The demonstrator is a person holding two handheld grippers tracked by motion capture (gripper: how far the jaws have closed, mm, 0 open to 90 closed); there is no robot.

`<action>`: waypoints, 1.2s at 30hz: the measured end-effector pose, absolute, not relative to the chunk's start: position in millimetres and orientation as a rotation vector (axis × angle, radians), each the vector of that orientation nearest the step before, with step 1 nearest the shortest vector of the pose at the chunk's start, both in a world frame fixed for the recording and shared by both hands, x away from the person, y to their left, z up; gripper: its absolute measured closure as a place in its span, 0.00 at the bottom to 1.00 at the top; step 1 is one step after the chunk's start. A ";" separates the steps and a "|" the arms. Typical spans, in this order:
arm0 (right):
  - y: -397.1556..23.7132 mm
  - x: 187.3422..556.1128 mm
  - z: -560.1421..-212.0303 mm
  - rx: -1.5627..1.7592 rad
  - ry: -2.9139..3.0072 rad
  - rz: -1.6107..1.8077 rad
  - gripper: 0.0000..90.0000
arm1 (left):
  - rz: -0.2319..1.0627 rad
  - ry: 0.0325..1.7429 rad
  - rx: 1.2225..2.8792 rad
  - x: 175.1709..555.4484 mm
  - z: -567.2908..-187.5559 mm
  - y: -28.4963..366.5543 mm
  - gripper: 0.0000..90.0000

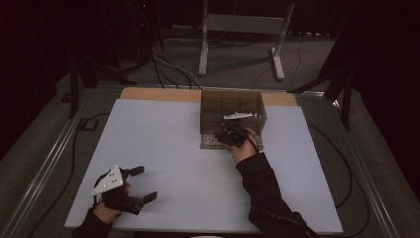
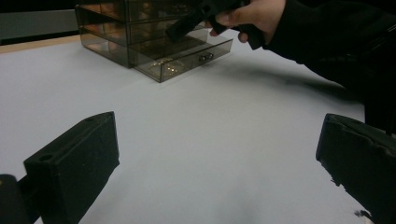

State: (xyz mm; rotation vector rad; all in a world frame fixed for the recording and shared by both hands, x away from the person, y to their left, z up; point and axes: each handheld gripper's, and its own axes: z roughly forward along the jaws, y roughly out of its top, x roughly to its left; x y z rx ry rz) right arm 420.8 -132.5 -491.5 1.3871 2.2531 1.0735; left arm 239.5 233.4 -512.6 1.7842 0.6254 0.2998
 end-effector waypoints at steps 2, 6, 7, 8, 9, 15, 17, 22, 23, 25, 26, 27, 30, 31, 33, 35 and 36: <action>-131.7 418.5 -488.8 1.371 2.258 1.084 0.56 | 0.301 0.626 1.783 239.2 -512.3 233.2 0.00; -131.5 413.2 -484.1 1.339 2.277 1.110 0.45 | 0.302 0.626 1.784 239.3 -512.2 233.1 0.00; -131.5 411.9 -483.0 1.334 2.284 1.115 0.43 | 0.300 0.626 1.782 239.6 -512.3 233.1 0.00; -131.9 410.8 -482.0 1.331 2.290 1.122 0.40 | 0.301 0.627 1.783 239.7 -512.3 232.9 0.00; -132.1 410.1 -481.2 1.333 2.295 1.123 0.37 | 0.302 0.627 1.785 239.7 -512.4 232.6 0.00; -132.7 407.2 -475.7 1.312 2.337 1.135 0.16 | 0.304 0.628 1.789 240.4 -512.1 231.1 0.00; -132.8 405.9 -472.7 1.303 2.334 1.143 0.15 | 0.302 0.628 1.789 240.9 -512.0 230.4 0.00; -133.4 403.7 -465.2 1.262 2.346 1.180 0.05 | 0.303 0.631 1.794 241.5 -512.4 229.4 0.00; -133.4 403.2 -464.1 1.252 2.357 1.182 0.05 | 0.303 0.632 1.794 241.5 -512.5 229.4 0.00; -133.2 401.3 -462.0 1.214 2.367 1.169 0.03 | 0.301 0.632 1.794 241.5 -512.9 229.5 0.00; -132.8 400.0 -460.9 1.191 2.365 1.148 0.03 | 0.301 0.633 1.794 241.4 -513.1 229.7 0.00; -132.3 398.8 -460.2 1.170 2.366 1.132 0.01 | 0.300 0.637 1.793 241.2 -513.3 229.8 0.00; -131.2 396.5 -459.4 1.142 2.400 1.166 0.00 | 0.299 0.637 1.791 240.0 -513.3 230.9 0.00; -130.3 395.2 -459.0 1.131 2.404 1.166 0.00 | 0.301 0.636 1.790 239.4 -513.2 231.4 0.00; -128.4 393.3 -458.4 1.120 2.420 1.173 0.00 | 0.303 0.638 1.786 238.2 -513.0 232.3 0.00; -127.9 392.0 -457.8 1.106 2.418 1.179 0.00 | 0.303 0.638 1.786 238.2 -513.0 232.3 0.00; -127.7 389.4 -456.4 1.101 2.420 1.198 0.00 | 0.303 0.640 1.785 237.0 -513.2 233.3 0.00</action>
